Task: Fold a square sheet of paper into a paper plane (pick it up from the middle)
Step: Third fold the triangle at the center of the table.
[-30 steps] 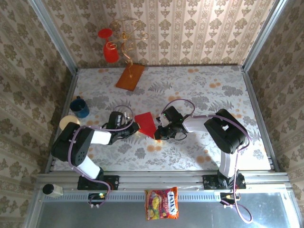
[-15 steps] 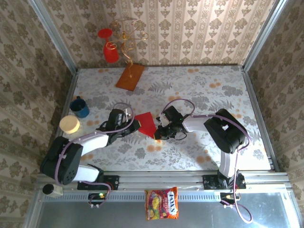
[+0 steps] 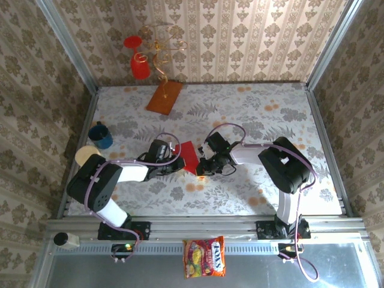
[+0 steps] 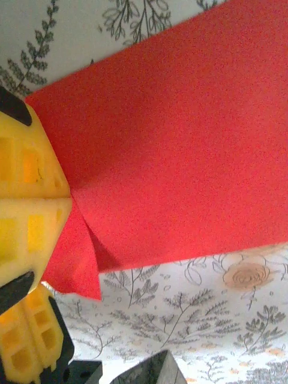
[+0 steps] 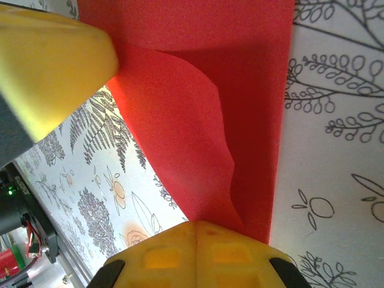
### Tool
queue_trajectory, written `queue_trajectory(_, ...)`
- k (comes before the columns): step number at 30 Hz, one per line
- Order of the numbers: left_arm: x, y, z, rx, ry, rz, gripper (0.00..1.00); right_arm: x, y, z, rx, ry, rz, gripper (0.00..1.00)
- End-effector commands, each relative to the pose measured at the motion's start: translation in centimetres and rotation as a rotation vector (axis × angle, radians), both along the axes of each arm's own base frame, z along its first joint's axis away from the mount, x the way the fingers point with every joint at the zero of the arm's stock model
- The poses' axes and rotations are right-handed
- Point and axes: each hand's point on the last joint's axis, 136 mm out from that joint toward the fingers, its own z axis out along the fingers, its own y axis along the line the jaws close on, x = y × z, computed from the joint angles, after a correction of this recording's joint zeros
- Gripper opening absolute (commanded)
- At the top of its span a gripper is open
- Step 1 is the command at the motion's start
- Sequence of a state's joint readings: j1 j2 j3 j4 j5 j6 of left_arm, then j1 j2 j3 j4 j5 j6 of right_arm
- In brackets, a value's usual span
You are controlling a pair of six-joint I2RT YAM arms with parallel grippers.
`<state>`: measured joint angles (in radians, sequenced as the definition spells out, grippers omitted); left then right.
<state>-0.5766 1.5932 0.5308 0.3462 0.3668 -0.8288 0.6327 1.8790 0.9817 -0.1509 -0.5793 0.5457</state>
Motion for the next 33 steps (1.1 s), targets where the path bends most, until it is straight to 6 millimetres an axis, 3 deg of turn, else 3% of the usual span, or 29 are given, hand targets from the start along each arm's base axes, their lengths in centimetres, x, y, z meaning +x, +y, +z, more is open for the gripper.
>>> queue_trajectory(1, 0.2, 0.5, -0.9, 0.048, -0.004, 0.017, 0.0, -0.7, -2.2, -2.1, -0.123, 0.05, -0.018, 0.0)
queue_trajectory(8, -0.5, 1.9, -3.1, 0.131, 0.057, 0.05, 0.0, 1.0, -0.1, 2.6, -0.023, -0.019, 0.001, 0.0)
queue_trajectory(13, -0.5, 2.1, -3.4, 0.136, 0.061, 0.052, 0.0, 1.9, 1.9, 4.3, 0.016, -0.04, 0.029, 0.0)
queue_trajectory(22, -0.7, 2.4, -3.7, 0.151, 0.071, 0.061, 0.0, 2.4, 3.7, 1.3, -0.009, 0.005, 0.048, 0.0)
queue_trajectory(33, -0.9, 3.2, -5.0, 0.185, 0.122, 0.076, 0.0, 1.0, 0.6, -1.4, -0.155, 0.025, 0.098, 0.0)
